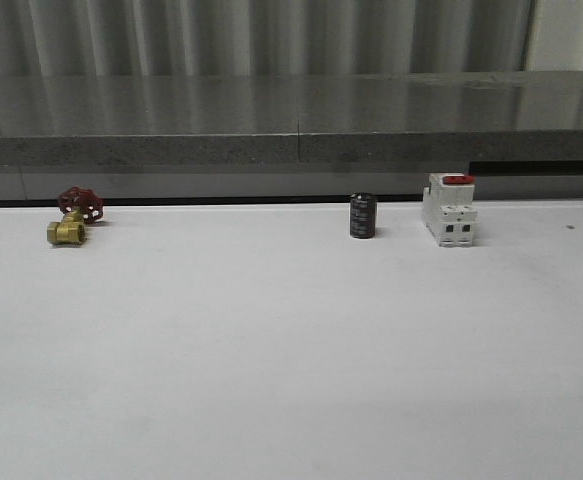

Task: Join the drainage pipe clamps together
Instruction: 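Lower the left gripper over the white half-ring clamp near it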

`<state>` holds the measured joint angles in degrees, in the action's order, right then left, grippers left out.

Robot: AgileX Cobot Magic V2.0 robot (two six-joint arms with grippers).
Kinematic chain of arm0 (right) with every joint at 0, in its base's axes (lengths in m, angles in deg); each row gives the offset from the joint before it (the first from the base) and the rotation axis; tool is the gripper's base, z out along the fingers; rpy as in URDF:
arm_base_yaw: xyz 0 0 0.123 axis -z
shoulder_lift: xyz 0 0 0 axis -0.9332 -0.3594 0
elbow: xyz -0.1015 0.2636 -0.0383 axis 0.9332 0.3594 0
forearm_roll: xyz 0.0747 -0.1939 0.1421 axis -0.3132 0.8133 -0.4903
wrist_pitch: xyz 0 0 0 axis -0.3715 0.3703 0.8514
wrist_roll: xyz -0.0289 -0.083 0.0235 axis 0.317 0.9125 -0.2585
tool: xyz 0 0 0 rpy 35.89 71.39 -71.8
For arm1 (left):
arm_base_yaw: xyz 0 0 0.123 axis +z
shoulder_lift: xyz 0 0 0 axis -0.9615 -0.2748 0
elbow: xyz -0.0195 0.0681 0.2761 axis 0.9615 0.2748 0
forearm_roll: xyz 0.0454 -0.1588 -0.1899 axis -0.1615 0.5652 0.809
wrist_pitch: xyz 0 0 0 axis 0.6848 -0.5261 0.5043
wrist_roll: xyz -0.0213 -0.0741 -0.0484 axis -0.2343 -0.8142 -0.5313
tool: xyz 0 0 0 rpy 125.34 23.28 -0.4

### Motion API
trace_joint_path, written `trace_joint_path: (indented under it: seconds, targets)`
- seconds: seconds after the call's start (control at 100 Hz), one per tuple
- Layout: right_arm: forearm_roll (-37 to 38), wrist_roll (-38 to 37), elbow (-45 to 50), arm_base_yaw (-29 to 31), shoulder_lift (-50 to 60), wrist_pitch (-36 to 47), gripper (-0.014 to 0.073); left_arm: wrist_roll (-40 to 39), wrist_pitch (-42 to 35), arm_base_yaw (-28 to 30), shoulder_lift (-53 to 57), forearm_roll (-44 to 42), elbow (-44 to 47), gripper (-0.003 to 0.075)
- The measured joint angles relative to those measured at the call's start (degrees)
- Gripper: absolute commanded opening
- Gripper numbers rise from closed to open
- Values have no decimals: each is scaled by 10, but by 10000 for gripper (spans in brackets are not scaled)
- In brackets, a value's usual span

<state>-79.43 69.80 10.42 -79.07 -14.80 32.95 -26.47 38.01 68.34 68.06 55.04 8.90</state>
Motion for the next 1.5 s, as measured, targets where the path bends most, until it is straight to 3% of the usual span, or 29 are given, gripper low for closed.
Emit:
trace_joint_path:
  seconds: [0.52,0.78,1.03,1.21,1.5]
  targets:
    - [0,0,0,0,0,0,-67,0,11,0,0,1,-13,-21]
    - [0,0,0,0,0,0,-67,0,140,0,-76,23,-191,-21]
    - [0,0,0,0,0,0,-67,0,339,0,-217,25,-371,-21]
    - [0,0,0,0,0,0,-67,0,432,0,-296,25,-405,-21]
    - [0,0,0,0,0,0,-67,0,451,0,-347,25,-406,-20]
